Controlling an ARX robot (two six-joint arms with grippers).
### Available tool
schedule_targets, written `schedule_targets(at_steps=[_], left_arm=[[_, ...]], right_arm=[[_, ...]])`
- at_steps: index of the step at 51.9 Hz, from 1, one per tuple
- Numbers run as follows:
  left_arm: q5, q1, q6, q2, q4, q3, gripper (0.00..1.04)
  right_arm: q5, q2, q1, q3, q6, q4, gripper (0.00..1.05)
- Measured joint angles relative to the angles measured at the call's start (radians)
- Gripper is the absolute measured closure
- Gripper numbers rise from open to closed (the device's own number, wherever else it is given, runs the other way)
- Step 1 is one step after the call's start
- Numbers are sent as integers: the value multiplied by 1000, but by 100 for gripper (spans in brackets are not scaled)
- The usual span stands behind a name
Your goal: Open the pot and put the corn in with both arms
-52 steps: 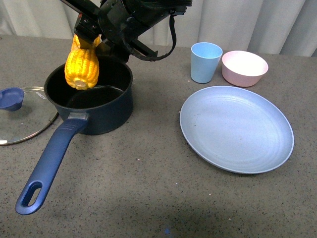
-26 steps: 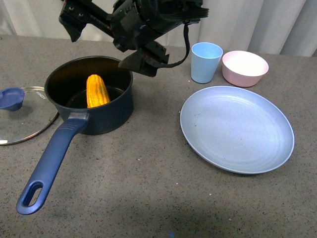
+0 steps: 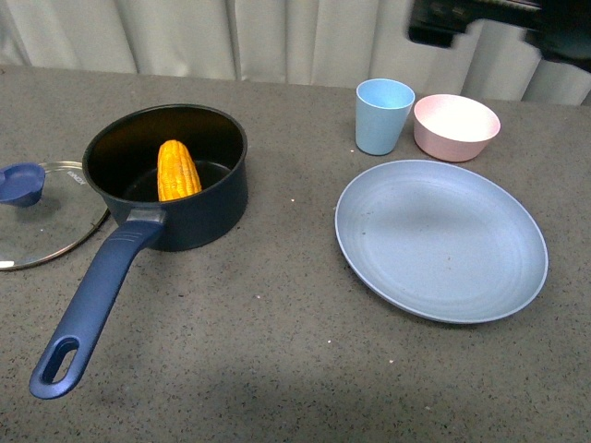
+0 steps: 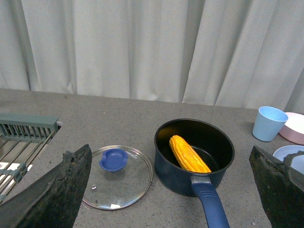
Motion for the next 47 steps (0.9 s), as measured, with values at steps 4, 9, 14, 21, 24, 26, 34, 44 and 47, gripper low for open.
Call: schedule_targets(at_steps=[4, 9, 14, 21, 24, 26, 34, 44, 47], left_arm=[[0, 0, 0, 0, 0, 0, 6], [0, 0, 0, 0, 0, 0, 6], [0, 0, 0, 0, 0, 0, 6], [0, 0, 0, 0, 0, 0, 6], [0, 0, 0, 0, 0, 0, 6], [0, 0, 0, 0, 0, 0, 6], [0, 0, 0, 0, 0, 0, 6], [0, 0, 0, 1, 0, 0, 6], [0, 0, 0, 0, 0, 0, 6]], right_arm=[[6, -109, -43, -133, -17, 61, 9], [19, -243, -85, -251, -34, 67, 9], [27, -397, -131, -367, -41, 28, 9], [44, -541, -166, -479, -40, -63, 9], [44, -589, -185, -523, -47, -86, 9], [39, -616, -200, -546, -54, -101, 9], [27, -652, -227, -586, -80, -55, 11], [-29, -647, -261, -729, -216, 429, 41], [-39, -700, -273, -732, -230, 418, 52]])
